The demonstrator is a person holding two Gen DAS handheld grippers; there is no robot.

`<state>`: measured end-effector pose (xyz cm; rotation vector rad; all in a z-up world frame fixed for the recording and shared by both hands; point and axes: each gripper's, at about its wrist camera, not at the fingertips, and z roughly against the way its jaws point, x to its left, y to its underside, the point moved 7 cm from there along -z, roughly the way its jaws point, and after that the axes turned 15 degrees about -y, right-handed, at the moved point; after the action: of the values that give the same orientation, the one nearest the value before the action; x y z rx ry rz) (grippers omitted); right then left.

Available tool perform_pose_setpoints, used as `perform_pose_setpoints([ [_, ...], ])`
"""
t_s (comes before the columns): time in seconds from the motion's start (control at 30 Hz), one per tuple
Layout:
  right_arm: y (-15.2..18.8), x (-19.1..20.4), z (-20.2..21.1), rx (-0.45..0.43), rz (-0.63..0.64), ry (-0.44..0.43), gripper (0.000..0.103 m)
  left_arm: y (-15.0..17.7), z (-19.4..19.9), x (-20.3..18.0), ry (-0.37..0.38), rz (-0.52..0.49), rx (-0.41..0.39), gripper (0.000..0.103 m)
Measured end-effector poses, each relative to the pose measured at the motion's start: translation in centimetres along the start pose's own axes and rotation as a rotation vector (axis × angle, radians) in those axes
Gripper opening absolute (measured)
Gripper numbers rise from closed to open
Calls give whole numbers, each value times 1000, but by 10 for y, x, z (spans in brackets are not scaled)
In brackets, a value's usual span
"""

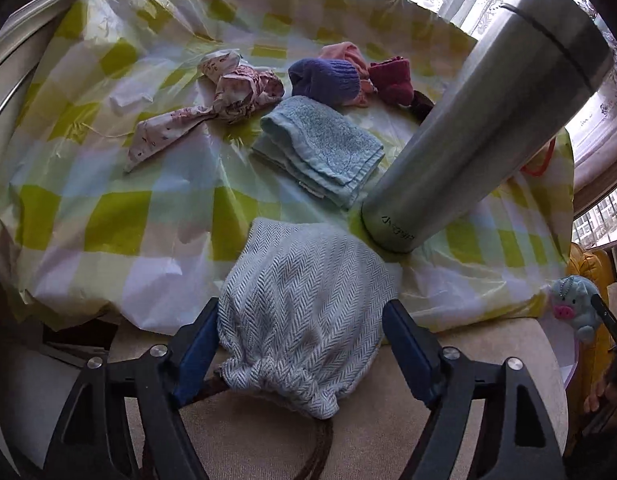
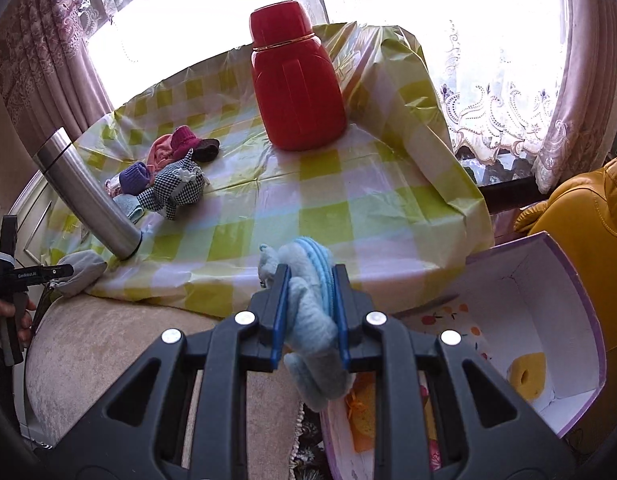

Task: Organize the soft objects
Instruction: 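Carry the plush toy and pouch over the white box and release both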

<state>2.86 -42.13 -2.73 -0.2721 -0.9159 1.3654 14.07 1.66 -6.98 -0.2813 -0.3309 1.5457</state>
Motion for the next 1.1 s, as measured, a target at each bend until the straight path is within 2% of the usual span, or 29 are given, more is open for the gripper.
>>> perform_pose_setpoints([
  [0.03,3,-4,2,5,-13,1,24,1,-4,-3,6,-15,11,50],
  [0.1,10,-11,5,17,-25,20,24,3,0,-9,22,-37,-9,42],
  [0.17,15,-18,9,29,-36,47,24,6,16,-19,49,-64,-46,37],
  [0.37,23,-41,20,49,-61,157,24,22,74,-71,209,-125,-131,36],
  [0.43,23,-48,23,54,-67,195,24,27,90,-104,300,-170,-136,36],
  [0.53,22,-55,28,52,-77,236,24,38,106,-164,395,-275,-136,36],
  [0.73,19,-62,38,41,-86,275,29,74,122,-282,575,-439,-71,37],
  [0.8,17,-66,44,32,-90,289,34,84,121,-313,626,-471,-34,38],
  [0.83,16,-68,48,24,-96,305,47,90,121,-327,647,-482,-20,40],
  [0.87,14,-71,52,13,-101,320,70,96,121,-340,674,-499,-5,50],
  [0.9,12,-73,57,-4,-105,333,81,103,122,-351,695,-519,13,64],
  [0.93,10,-74,62,-24,-106,341,89,107,121,-359,698,-529,22,68],
  [1.0,7,-73,67,-40,-102,335,89,109,119,-362,693,-528,18,70],
  [1.1,7,-72,64,-33,-90,330,89,100,114,-347,648,-488,-7,71],
])
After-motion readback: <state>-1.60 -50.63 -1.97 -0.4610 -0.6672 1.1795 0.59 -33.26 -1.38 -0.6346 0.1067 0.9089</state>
